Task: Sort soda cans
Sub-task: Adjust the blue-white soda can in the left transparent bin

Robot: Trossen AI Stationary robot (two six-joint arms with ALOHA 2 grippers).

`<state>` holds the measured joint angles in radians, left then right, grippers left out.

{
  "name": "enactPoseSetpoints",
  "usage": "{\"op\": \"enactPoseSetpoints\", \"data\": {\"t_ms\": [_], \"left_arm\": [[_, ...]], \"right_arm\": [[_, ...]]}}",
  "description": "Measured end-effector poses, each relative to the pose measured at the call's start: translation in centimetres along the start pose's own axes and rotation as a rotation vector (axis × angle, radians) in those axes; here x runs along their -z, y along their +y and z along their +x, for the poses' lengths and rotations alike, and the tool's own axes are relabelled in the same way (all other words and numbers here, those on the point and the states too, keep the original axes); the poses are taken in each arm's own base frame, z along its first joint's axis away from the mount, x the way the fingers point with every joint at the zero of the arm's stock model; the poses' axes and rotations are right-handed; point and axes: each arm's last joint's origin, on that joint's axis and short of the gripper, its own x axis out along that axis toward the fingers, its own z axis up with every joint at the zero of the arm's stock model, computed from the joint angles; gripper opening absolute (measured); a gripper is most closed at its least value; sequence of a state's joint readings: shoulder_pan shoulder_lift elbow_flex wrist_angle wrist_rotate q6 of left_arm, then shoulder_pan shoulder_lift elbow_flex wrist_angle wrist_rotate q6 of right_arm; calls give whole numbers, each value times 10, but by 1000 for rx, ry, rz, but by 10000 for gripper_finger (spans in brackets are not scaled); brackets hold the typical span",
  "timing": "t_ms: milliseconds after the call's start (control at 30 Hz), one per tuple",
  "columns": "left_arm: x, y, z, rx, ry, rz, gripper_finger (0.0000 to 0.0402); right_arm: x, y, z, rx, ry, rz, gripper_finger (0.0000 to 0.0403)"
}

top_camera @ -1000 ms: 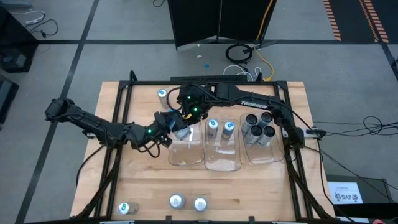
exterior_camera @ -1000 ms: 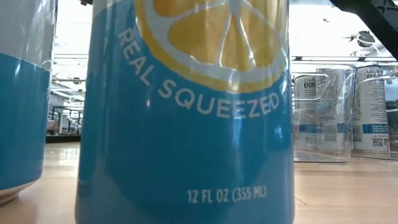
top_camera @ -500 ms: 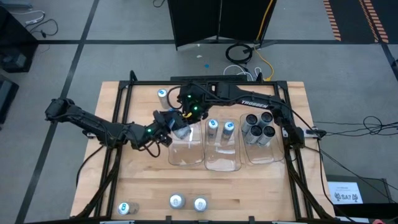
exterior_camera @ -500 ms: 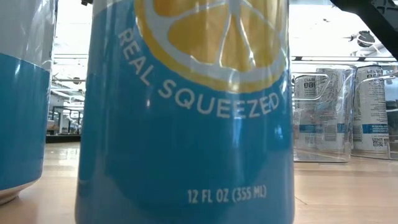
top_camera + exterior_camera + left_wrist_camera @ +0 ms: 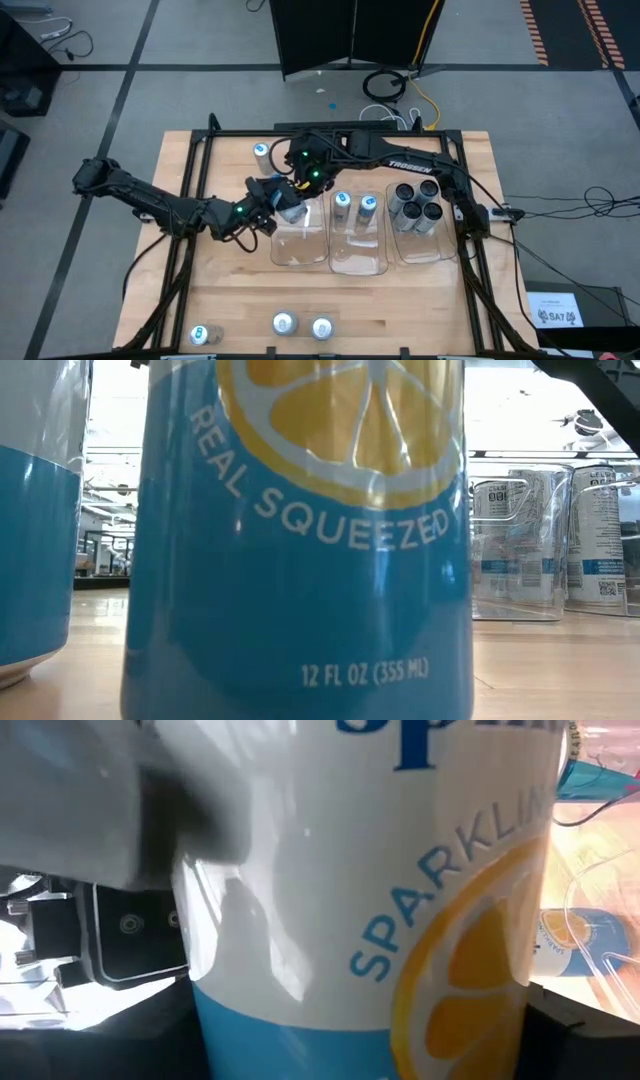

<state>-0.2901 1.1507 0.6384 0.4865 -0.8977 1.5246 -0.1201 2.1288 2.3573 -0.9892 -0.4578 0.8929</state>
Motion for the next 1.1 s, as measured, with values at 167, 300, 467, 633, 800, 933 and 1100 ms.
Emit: {"op": "enactPoseSetpoints", "data": {"t_ms": [167, 300, 467, 633, 800, 933, 1100], "left_arm": [[1, 0, 0, -3, 22, -19, 316], [1, 1, 0, -8, 39, -129, 317], [2, 1, 0, -18, 74, -272, 317], [3, 1, 0, -30, 87, -496, 317], [3, 1, 0, -49, 98, -735, 317], [3, 1, 0, -61, 97, -936, 317], [3, 1, 0, -75, 90, -1215, 317]], "right_arm": [[-1, 1, -3, -33, 24, -36, 398], [-4, 0, -14, -35, 5, -10, 394], [-8, -2, -34, -31, -29, 15, 394], [-3, 0, -65, 7, -72, 18, 394], [21, 3, -110, 223, -193, -23, 394], [57, 13, -143, 452, -325, -72, 394], [103, 29, -158, 643, -442, -148, 394]]}}
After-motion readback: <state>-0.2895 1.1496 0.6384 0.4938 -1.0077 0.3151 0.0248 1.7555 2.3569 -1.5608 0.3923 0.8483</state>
